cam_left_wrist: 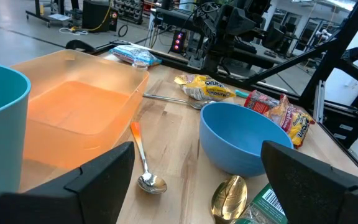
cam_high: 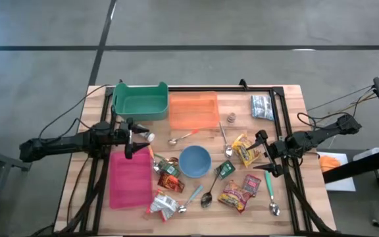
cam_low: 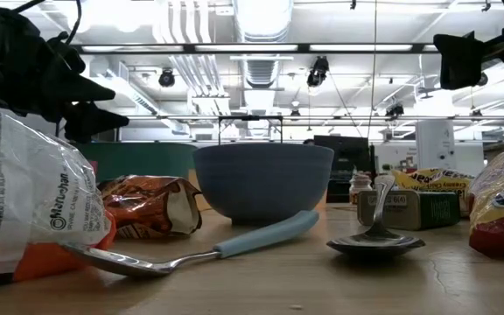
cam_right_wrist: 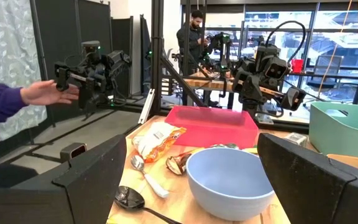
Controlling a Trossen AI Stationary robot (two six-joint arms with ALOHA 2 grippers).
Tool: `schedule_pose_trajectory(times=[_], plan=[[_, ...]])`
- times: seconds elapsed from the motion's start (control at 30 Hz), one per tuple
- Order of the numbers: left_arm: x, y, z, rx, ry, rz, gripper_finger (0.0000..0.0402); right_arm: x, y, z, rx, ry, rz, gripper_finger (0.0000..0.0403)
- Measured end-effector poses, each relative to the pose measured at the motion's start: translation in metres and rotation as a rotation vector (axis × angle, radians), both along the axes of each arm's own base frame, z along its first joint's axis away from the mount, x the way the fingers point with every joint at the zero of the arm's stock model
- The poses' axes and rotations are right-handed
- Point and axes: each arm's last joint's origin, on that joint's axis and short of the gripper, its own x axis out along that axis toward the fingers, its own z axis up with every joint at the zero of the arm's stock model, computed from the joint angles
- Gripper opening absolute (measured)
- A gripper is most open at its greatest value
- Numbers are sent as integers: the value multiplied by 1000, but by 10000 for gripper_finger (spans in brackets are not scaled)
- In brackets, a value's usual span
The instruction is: Pick & Place Food Item
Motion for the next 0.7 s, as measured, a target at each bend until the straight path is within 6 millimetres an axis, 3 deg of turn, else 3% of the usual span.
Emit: schedule_pose_trajectory(times=[0.4, 0.57, 0.7], plan=[[0, 0, 0, 55, 5, -6, 352, 0, 0, 0, -27, -9, -3, 360], [0, 0, 0, 52, 5, -5, 352, 0, 0, 1, -161, -61, -18, 360], [0, 0, 0, 52, 4, -5, 352, 0, 0, 3, -33, -42, -6, 360]])
